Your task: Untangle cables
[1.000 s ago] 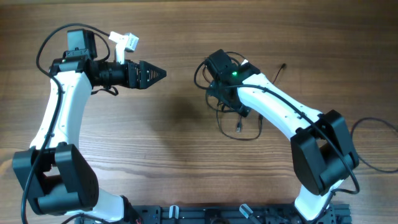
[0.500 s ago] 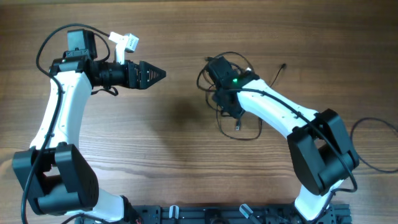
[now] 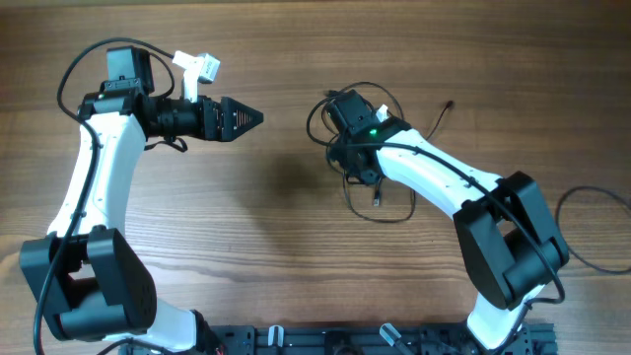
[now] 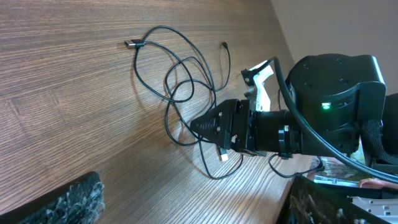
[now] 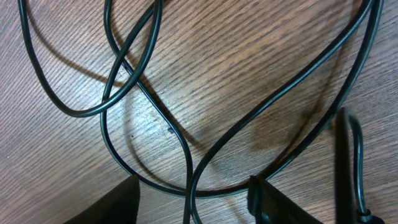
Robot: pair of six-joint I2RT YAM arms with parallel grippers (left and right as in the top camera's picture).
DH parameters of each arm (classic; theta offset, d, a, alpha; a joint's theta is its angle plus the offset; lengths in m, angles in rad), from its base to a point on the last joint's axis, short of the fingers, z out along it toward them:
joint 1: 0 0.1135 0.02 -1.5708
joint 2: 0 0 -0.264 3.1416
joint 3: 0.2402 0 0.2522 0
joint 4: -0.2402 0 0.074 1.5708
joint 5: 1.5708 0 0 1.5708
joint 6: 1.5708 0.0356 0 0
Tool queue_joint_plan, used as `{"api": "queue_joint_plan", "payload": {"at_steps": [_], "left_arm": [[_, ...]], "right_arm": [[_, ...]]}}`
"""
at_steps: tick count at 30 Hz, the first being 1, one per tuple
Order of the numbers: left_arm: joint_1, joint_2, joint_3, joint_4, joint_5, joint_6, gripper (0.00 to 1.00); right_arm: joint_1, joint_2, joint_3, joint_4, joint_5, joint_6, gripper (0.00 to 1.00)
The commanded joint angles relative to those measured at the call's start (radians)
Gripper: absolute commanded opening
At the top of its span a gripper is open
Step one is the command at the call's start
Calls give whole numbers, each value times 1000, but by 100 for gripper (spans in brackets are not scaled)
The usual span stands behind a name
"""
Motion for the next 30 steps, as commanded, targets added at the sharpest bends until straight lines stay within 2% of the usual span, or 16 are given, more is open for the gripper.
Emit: {"api": "queue_joint_plan", "payload": {"at_steps": [1, 2, 3, 4, 10, 12, 15, 21, 24, 28, 29, 30], "left_arm": [[0, 6, -1, -1, 14, 16, 99], [0, 6, -1, -1, 26, 16, 99], [0, 6, -1, -1, 25, 16, 99], [0, 6, -1, -1, 25, 16, 99], [0, 6, -1, 0, 24, 16, 99], [0, 6, -1, 4, 24, 17, 99], [0, 6, -1, 11, 24, 17, 99], [-1, 6, -1, 11, 24, 20, 99], [-1, 6, -1, 10, 24, 20, 100], [-1, 6, -1, 11, 24, 24, 100], [0, 6, -1, 15, 23, 25, 100], [0, 6, -1, 23, 16, 24, 100]], "right_arm": [[5, 12, -40, 18, 24, -7, 57], [5, 12, -82, 46, 19, 9, 41], [5, 12, -90, 54, 19, 8, 30], [5, 12, -94, 62, 19, 8, 4], [-24, -55, -89, 129, -30, -91, 4], [-64, -150, -89, 145, -30, -182, 5], [-146, -377, -45, 110, -101, -401, 4], [-201, -710, 14, -42, -139, -616, 4], [-201, -777, 14, -114, -148, -786, 4], [-201, -788, 14, -100, -480, -1106, 4], [-201, -788, 14, -92, -472, -1152, 4], [-201, -788, 14, -68, -383, -1129, 4]]}}
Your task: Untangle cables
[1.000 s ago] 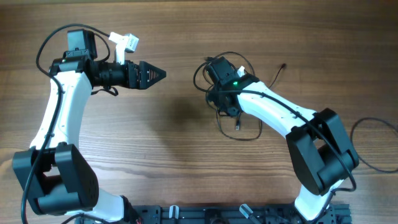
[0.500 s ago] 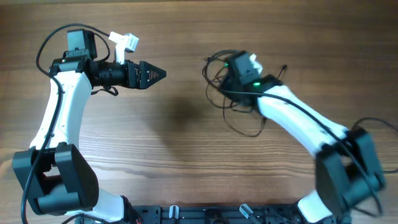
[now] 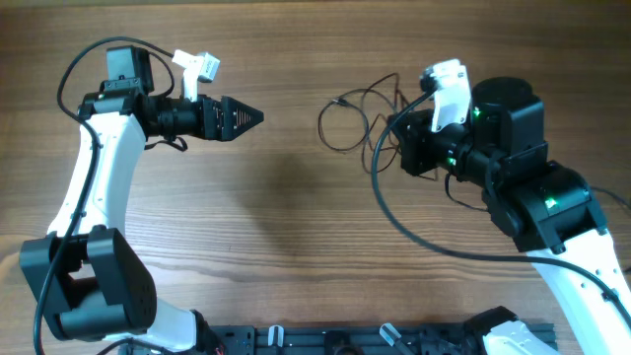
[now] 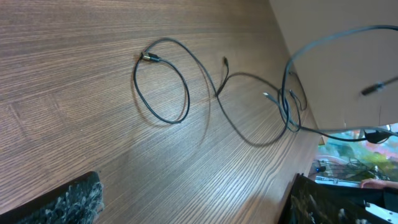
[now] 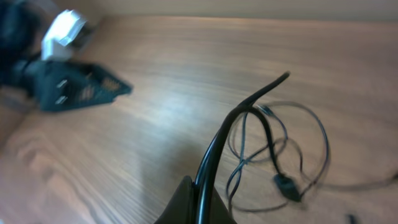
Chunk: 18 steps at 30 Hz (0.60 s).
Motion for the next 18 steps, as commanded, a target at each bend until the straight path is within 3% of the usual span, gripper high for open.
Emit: {"api": "queue_joint_plan", "payload": {"at_steps": [1, 3, 8, 12, 16, 17, 18], "left_arm": [[0, 6, -1, 15, 7, 24, 100], [0, 6, -1, 22, 4, 23, 100], [-1, 6, -1, 26, 4, 23, 100], [-1, 6, -1, 25, 4, 23, 100], [-1, 6, -1, 18, 4, 22, 100], [-1, 6, -1, 19, 4, 23, 100], [-1, 6, -1, 19, 4, 23, 100]], "right_arm": [[-2, -22, 18, 65, 129, -71, 4], [-2, -21, 36, 118, 303, -61, 4], [-2, -11, 122, 215, 317, -83, 4], [-2, 159, 122, 121, 320, -85, 4], [-2, 331, 122, 138, 317, -76, 4], [-2, 327, 122, 132, 328, -60, 16], [-2, 311, 122, 131, 344, -58, 34]]}}
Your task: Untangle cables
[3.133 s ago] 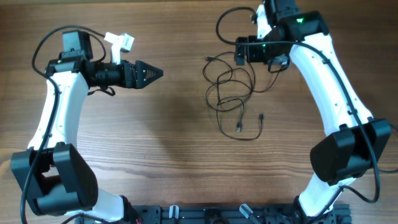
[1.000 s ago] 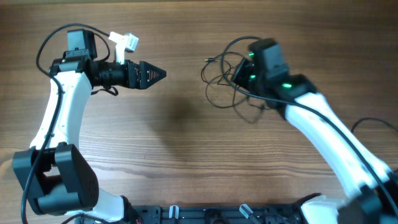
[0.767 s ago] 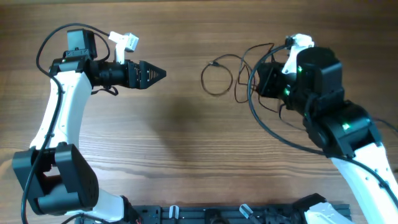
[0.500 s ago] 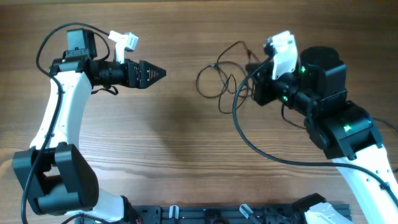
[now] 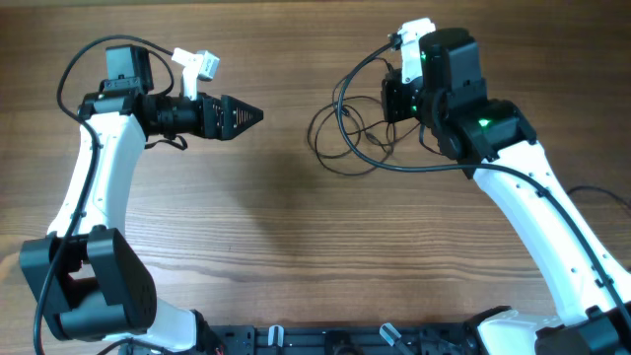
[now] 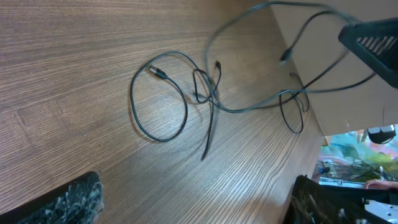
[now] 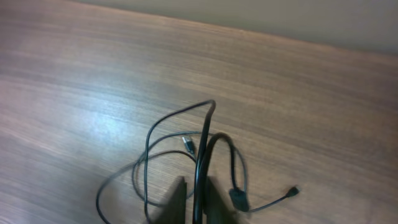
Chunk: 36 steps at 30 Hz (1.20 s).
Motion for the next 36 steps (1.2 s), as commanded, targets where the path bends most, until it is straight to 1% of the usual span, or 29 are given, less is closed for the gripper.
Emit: {"api": "queue_joint_plan", "payload": {"at_steps": [1, 2, 3, 4, 5, 6, 7, 8, 9, 10, 11, 12, 14, 16, 19, 22, 27, 29, 30, 31, 32, 33, 34, 35, 36], "left_arm": [[-1, 6, -1, -3, 5, 23, 100], [-1, 6, -1, -3, 5, 22, 100], [-1, 6, -1, -3, 5, 22, 100], [-1, 6, -1, -3, 5, 22, 100], [-1, 6, -1, -3, 5, 21, 100], [-1, 6, -1, -3, 5, 19, 100], [-1, 6, -1, -3, 5, 19, 100], [-1, 6, -1, -3, 5, 18, 100], [-1, 6, -1, -3, 5, 18, 100], [-1, 6, -1, -3, 5, 19, 100], [-1, 6, -1, -3, 5, 19, 100], [0, 6, -1, -3, 5, 19, 99], [0, 6, -1, -3, 5, 18, 99], [0, 6, -1, -3, 5, 19, 99], [0, 6, -1, -3, 4, 19, 100], [0, 6, -1, 1, 0, 19, 100], [0, 6, -1, 0, 0, 19, 100], [0, 6, -1, 0, 0, 19, 98], [0, 6, -1, 0, 0, 19, 100], [0, 6, -1, 0, 0, 19, 100], [0, 6, -1, 0, 1, 19, 100], [0, 6, -1, 0, 0, 19, 100], [0, 6, -1, -1, 1, 19, 100], [0, 6, -1, -1, 1, 19, 100], [-1, 6, -1, -4, 0, 19, 100]], "right_arm": [[-2, -50, 7, -1, 51, 13, 33], [-2, -81, 7, -8, 82, 14, 51], [-2, -106, 7, -14, 109, 13, 61], [-2, -125, 7, -19, 127, 13, 55], [-2, -151, 7, -31, 130, 13, 44], [-2, -160, 7, -44, 129, 13, 44], [-2, -159, 7, -72, 129, 14, 56], [-2, -146, 5, -89, 128, 14, 56], [-2, -119, 4, -106, 116, 29, 53], [-2, -68, 4, -122, 115, 87, 50], [-2, -22, 4, -124, 115, 132, 56], [-2, 41, 4, -112, 115, 185, 58], [-2, 142, 4, -81, 89, 229, 59], [-2, 235, 4, -68, -2, 233, 60], [0, 321, 4, -72, -78, 248, 62], [0, 333, -30, -71, -107, 282, 66], [0, 334, -130, -45, -108, 297, 65], [2, 334, -159, -17, -110, 298, 60], [5, 335, -163, -5, -127, 297, 60], [7, 335, -166, 14, -151, 285, 60], [9, 336, -166, 56, -175, 275, 63], [9, 336, -167, 88, -175, 275, 55], [9, 336, -173, 116, -176, 280, 37], [9, 338, -176, 137, -175, 304, 10], [9, 343, -176, 156, -179, 333, 4]]}}
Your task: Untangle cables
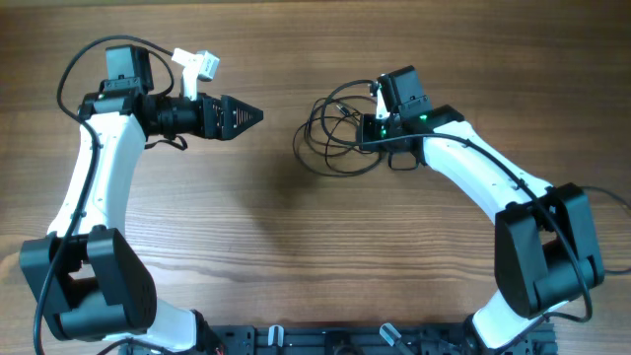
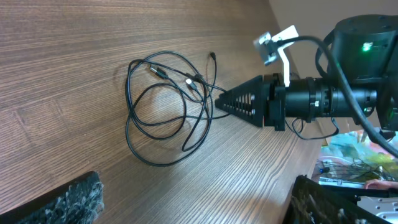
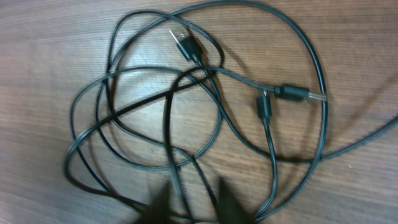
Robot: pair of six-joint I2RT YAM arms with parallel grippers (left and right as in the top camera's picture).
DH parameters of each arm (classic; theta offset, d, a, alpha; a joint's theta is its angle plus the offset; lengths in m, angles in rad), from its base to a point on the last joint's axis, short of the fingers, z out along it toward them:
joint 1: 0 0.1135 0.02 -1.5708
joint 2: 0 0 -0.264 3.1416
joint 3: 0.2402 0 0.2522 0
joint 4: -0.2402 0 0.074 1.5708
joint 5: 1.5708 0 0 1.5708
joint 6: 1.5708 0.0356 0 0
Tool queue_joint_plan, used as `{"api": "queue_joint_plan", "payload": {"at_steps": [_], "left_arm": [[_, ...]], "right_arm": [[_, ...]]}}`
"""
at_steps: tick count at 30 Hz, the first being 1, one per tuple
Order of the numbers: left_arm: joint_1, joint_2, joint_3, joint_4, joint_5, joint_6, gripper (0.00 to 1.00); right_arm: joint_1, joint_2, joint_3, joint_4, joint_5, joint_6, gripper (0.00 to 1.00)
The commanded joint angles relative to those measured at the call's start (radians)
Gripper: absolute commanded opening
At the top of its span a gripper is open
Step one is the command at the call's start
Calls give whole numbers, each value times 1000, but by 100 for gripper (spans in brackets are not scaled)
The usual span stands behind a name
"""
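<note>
Several thin black cables lie in one looped heap on the wooden table, right of centre. The right wrist view shows the loops, a USB plug and two small plugs. My right gripper is low at the heap's right side. Its blurred fingers stand a little apart with a strand between them, so the gripper is open. My left gripper hovers left of the heap, open and empty, facing the cables.
A loose black cable curls at the table's right edge. A dark rail runs along the front edge. Clutter lies beyond the table's edge in the left wrist view.
My right gripper was high above the table, shut on a strand with loops hanging. Now it is low at the heap with its fingers parted, and the cables lie piled. The left arm is unchanged.
My right gripper was open, low over the tangle. Then it was raised and shut on a strand, the cables stretched out. Then it held the strand high at the back. Now the cables lie in a heap further left, the fingers apart.
</note>
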Motion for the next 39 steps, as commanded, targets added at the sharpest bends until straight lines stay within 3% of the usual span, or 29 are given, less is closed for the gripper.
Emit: {"api": "queue_joint_plan", "payload": {"at_steps": [1, 6, 11, 16, 21, 23, 26, 32, 35, 39], "left_arm": [[-1, 6, -1, -10, -2, 18, 100], [0, 6, -1, -39, -55, 13, 100], [-1, 6, -1, -39, -54, 13, 100], [-2, 6, -1, -36, -54, 16, 100], [-5, 6, -1, -35, 2, 16, 100], [-24, 6, -1, -35, 3, 16, 100], [-65, 6, -1, -32, 3, 16, 100], [-196, 7, -1, 11, 2, 16, 100], [-264, 27, -1, 122, -26, 15, 100], [-342, 121, -1, 296, -211, 13, 100]], "right_arm": [[6, 19, -8, 48, -63, 45, 4], [-14, -155, 119, 55, -340, 40, 4], [-32, -457, 345, 40, -354, 27, 4], [-33, -492, 351, -206, -48, -19, 4], [-33, -496, 354, -326, 125, -52, 4], [-33, -499, 359, -449, 368, -38, 4], [-40, -496, 359, -646, 707, 134, 4], [-45, -494, 359, -638, 601, 48, 4], [-45, -496, 359, -641, 399, -24, 4], [-45, -499, 359, -679, 94, -167, 4]]}}
